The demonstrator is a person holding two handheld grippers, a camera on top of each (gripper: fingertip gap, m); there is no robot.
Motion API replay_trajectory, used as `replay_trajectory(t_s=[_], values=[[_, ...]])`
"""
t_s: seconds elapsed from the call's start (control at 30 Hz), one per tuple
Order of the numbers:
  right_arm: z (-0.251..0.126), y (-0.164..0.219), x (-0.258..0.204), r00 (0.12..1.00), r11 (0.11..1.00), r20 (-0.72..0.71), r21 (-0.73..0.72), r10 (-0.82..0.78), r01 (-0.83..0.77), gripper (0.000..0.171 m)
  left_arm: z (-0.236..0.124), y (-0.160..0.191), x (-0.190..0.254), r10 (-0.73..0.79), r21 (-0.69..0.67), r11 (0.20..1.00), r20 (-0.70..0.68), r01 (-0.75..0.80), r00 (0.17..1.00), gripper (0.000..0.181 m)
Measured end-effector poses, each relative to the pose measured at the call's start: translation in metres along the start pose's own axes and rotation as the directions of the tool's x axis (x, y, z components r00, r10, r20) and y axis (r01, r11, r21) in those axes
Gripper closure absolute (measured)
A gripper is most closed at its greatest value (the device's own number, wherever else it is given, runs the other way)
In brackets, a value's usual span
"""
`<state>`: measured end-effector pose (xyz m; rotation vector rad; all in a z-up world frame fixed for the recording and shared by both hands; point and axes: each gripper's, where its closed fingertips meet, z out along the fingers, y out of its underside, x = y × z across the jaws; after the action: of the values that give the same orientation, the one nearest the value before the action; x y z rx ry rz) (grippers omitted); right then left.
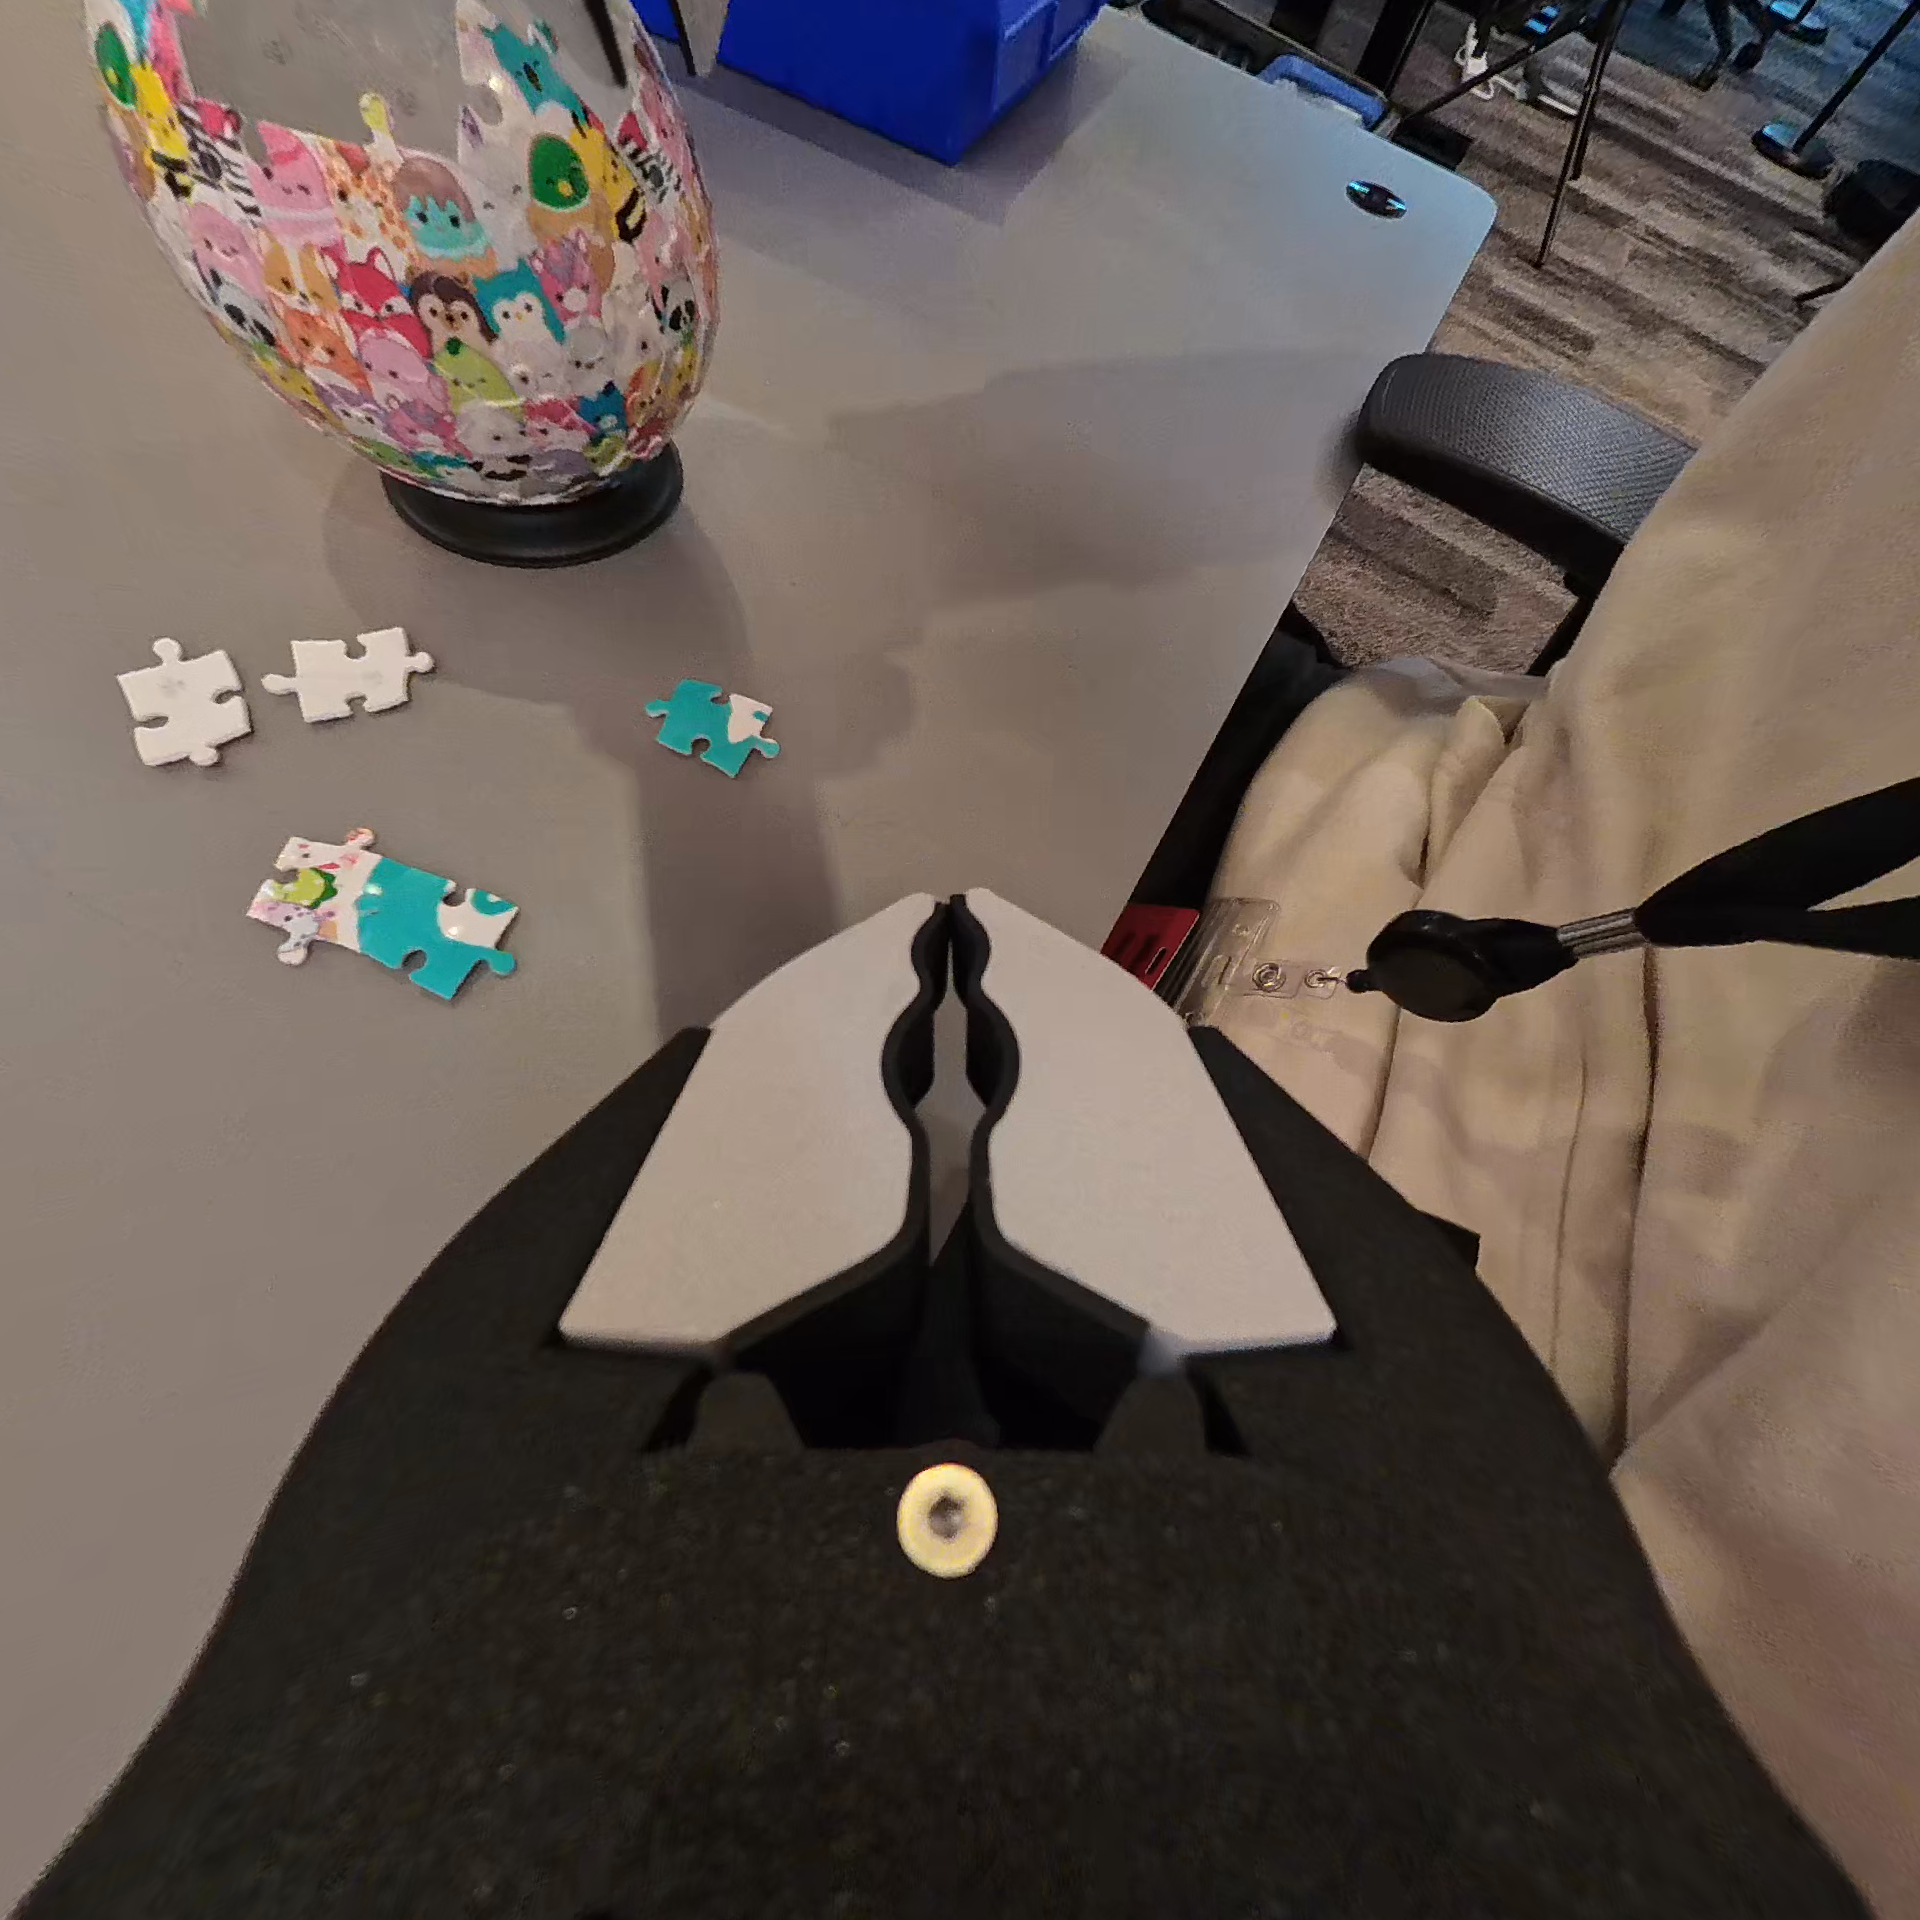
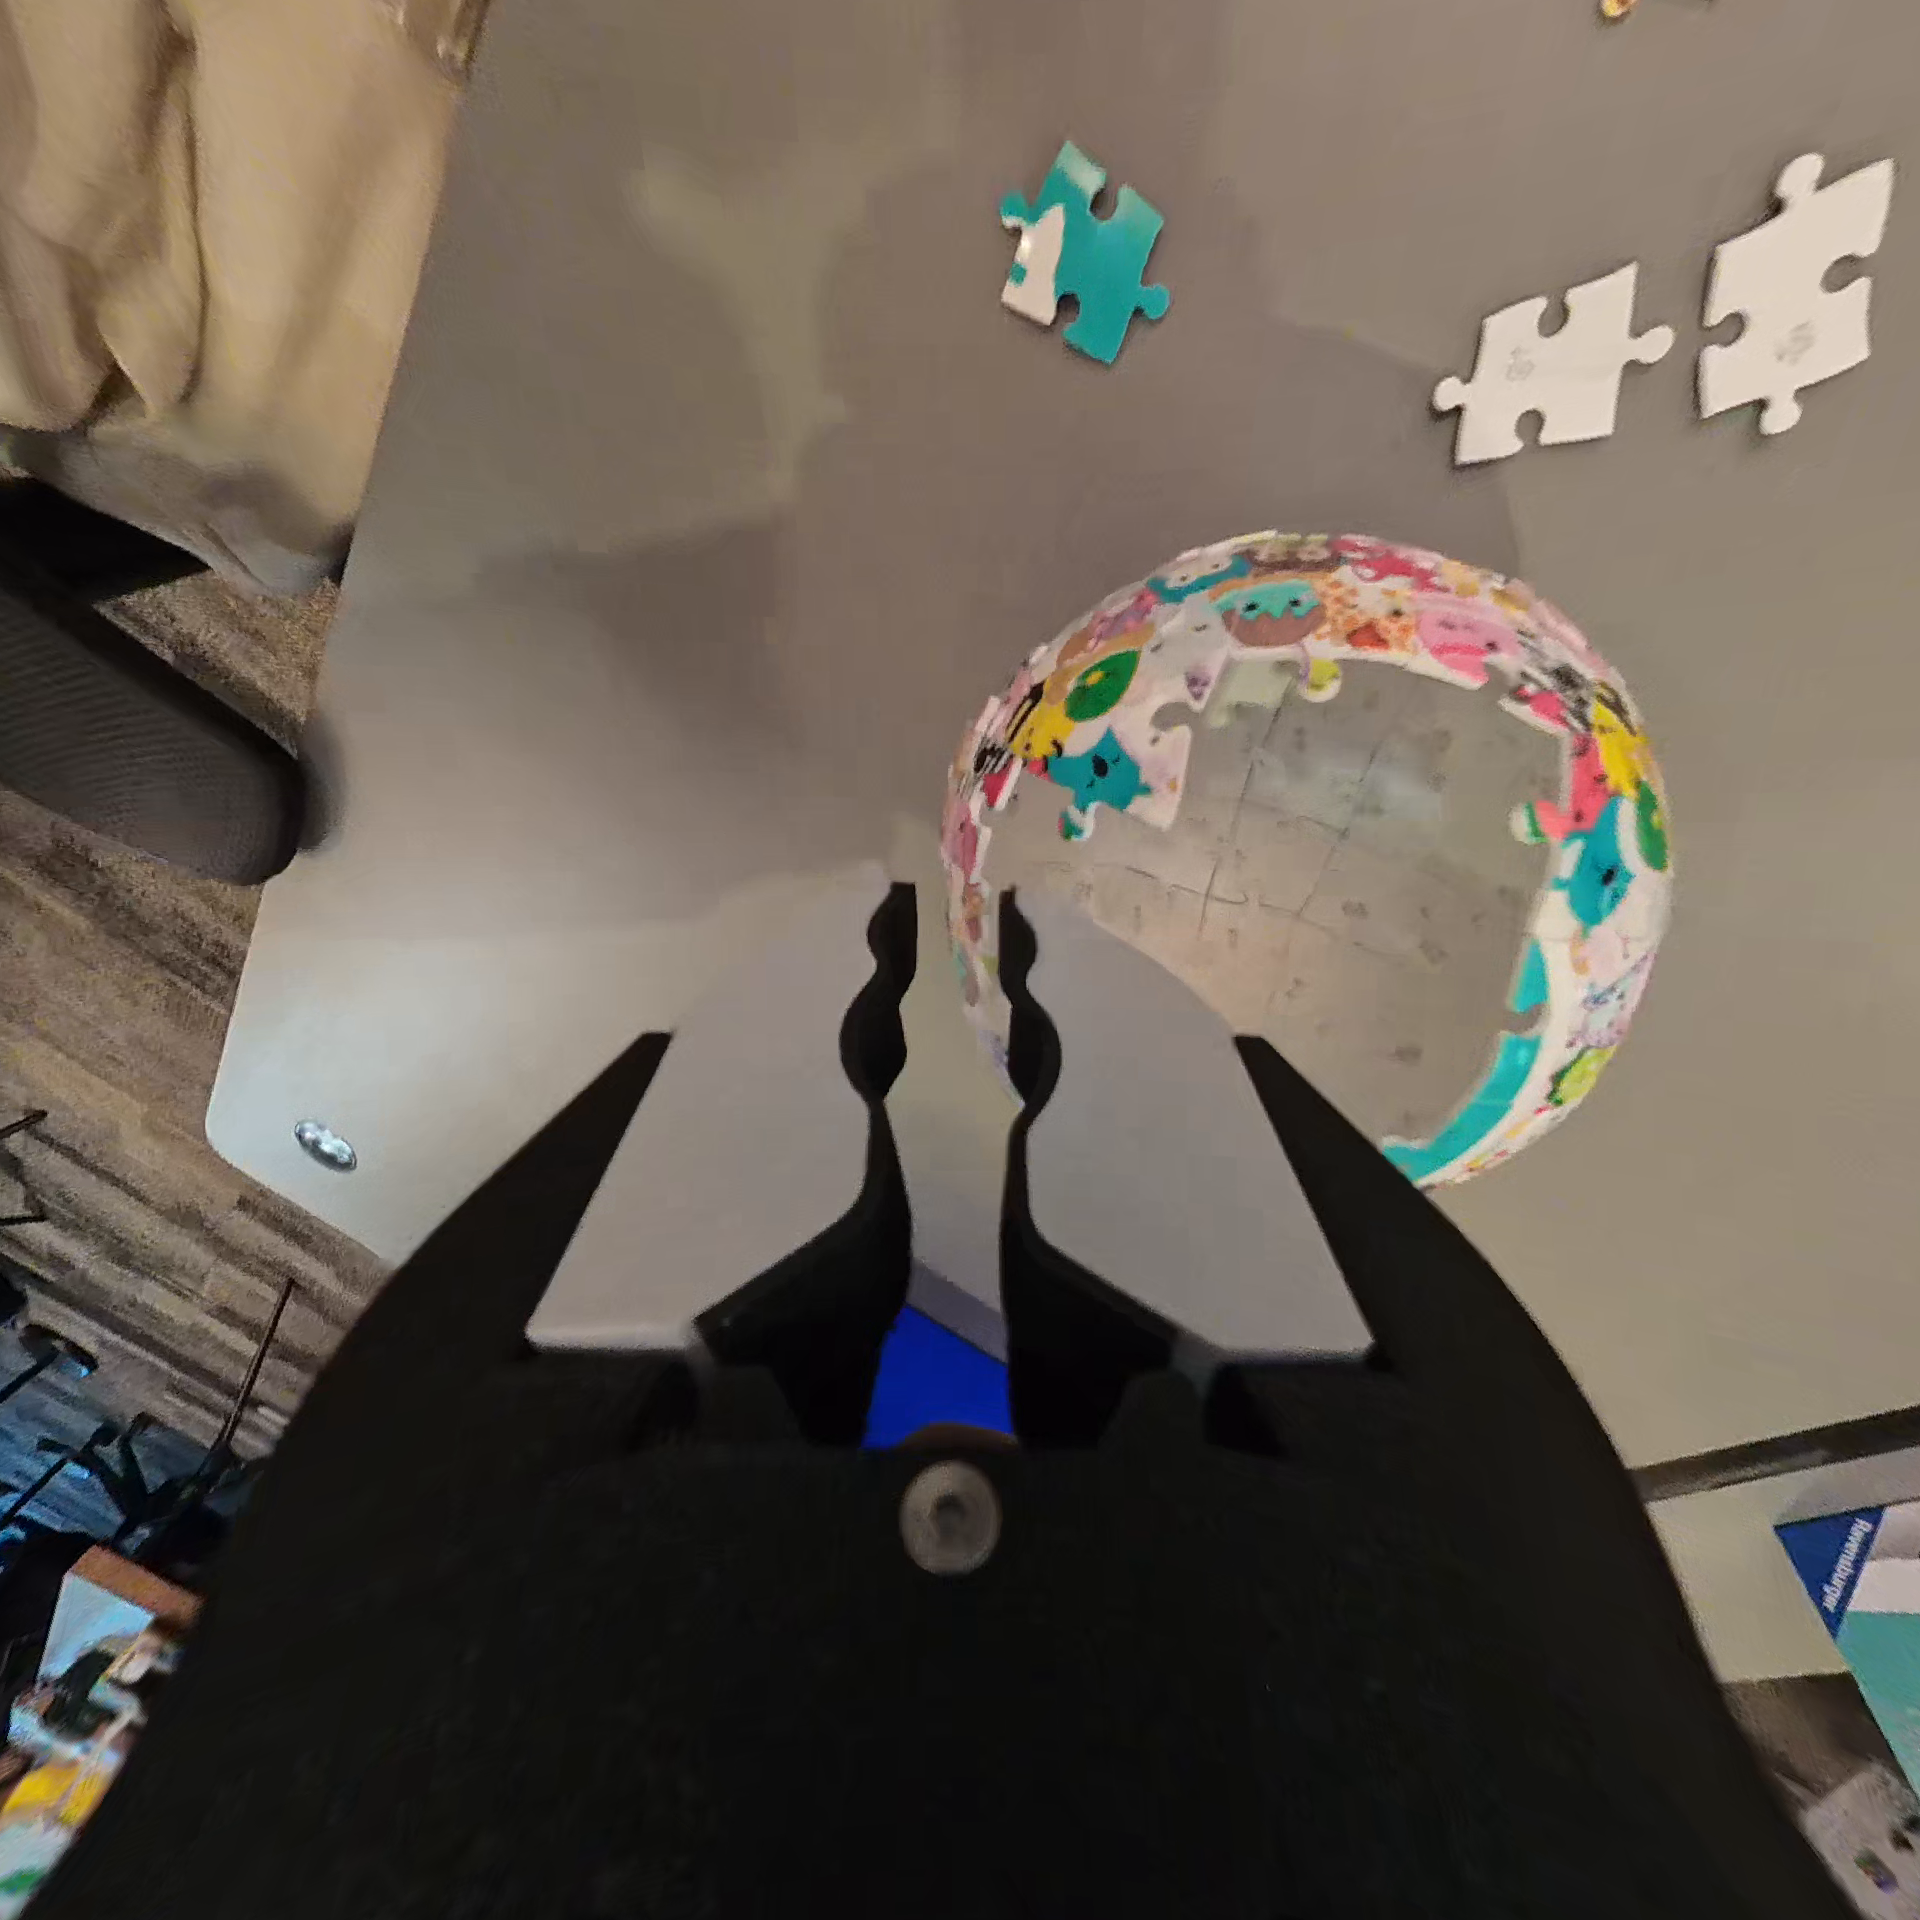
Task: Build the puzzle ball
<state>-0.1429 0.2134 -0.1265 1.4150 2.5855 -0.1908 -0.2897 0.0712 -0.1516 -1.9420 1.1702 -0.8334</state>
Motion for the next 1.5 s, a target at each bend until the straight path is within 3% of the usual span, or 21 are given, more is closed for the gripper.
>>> replay_trajectory(t_s=[0.53, 1.5], values=[[0.0065, 0.0028, 0.0028, 0.999, 0.996, -0.016, -0.078, -0.033, 0.032, 0.162, 0.0004, -0.0017, -0.0034, 0.033, -0.01, 0.999, -0.01, -0.033, 0.999, 0.181], [0.008, 0.0051, 0.0017, 1.0, 0.996, 0.026, -0.088, -0.01, 0.013, 0.164, -0.0016, -0.0014, -0.0026, 0.044, -0.009, 0.999, -0.001, -0.044, 0.999, 0.181]])
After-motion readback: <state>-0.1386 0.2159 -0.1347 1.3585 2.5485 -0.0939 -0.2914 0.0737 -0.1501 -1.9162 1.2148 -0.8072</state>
